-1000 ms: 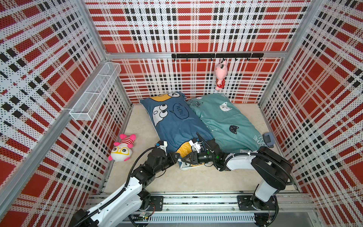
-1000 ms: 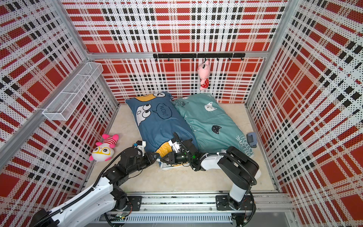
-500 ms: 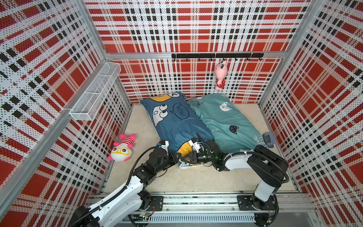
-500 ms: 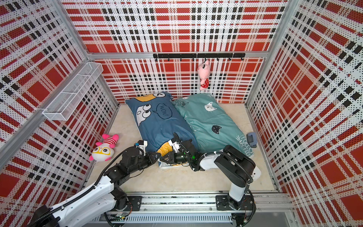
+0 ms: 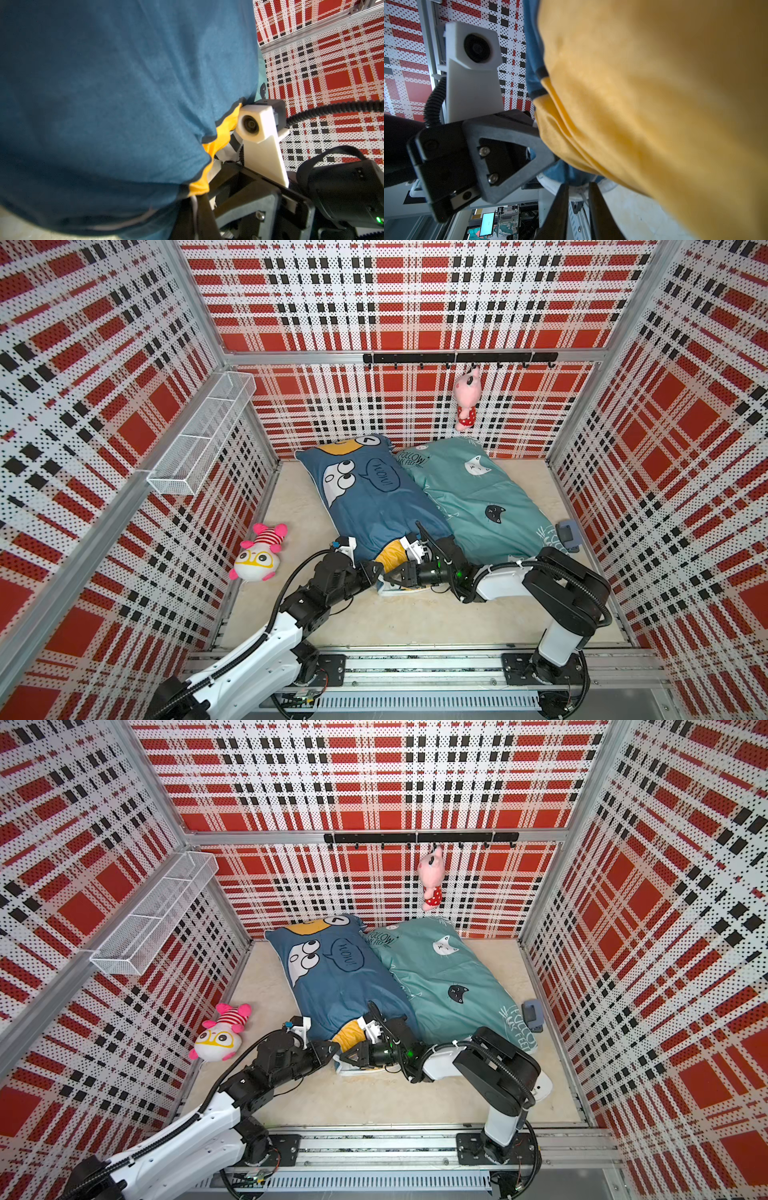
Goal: Zip up pillowcases
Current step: Zip the zipper on the pillowcase.
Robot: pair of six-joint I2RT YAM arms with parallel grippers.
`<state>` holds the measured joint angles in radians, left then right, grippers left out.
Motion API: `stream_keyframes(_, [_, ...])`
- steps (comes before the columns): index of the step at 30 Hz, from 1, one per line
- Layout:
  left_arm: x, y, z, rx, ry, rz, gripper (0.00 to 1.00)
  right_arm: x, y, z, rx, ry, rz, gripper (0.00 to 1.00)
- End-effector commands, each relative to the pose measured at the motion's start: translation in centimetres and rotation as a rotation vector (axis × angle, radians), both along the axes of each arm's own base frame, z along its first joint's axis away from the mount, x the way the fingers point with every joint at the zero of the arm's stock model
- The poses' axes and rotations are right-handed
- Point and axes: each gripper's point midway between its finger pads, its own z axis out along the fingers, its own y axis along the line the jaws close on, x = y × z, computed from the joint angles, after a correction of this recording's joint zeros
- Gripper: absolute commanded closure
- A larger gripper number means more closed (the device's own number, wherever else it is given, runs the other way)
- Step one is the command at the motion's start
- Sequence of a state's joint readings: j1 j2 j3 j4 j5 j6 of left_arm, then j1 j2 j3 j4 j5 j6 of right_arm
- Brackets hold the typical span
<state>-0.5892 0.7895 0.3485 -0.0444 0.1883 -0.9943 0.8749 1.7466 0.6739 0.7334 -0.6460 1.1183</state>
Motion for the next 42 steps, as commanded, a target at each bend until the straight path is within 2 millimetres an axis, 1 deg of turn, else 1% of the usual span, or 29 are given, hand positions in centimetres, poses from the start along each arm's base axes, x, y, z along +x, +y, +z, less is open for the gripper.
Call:
stream_keyframes(1, [0.6, -0.7, 3.5, -0.067, -0.095, -0.022, 1.0, -0.2, -0.1, 0.2, 0.003, -0.011, -0.007, 0.83])
stream_keyframes(5, [0.6, -0.7, 3.5, -0.067, -0.093, -0.022, 1.0, -0.1, -0.1, 0.3, 0.003, -0.012, -0.011, 0.88])
stream_keyframes(8, [0.6, -0.7, 3.5, -0.067, -0.092, -0.023, 1.0, 0.0, -0.1, 0.4, 0.005, -0.017, -0.013, 0.88])
stream_keyframes(16, [0.6, -0.6, 3.3, -0.061, -0.091, -0.021, 1.0, -0.1, -0.2, 0.3, -0.002, -0.022, -0.012, 0.99])
stream_keyframes(23, [1.0, 0.4, 3.9, -0.039, -0.115, 0.009, 1.0, 0.2, -0.5, 0.3, -0.036, -0.051, -0.023, 1.0])
stream_keyframes(28, [1.4, 1.7, 3.7, -0.003, -0.106, 0.052, 1.0, 0.4, -0.5, 0.3, -0.037, -0.038, -0.042, 1.0])
stream_keyframes(35, [1.6, 3.5, 3.6, 0.031, -0.108, 0.116, 1.0, 0.8, -1.4, 0.2, -0.085, -0.039, -0.096, 1.0])
stream_keyframes(38, [1.7, 4.6, 3.6, 0.04, -0.109, 0.157, 1.0, 0.8, -1.7, 0.2, -0.102, -0.035, -0.109, 1.0])
stream_keyframes(42, [2.0, 6.6, 3.6, 0.051, -0.107, 0.225, 1.0, 0.8, -2.0, -0.4, -0.141, -0.026, -0.124, 1.0])
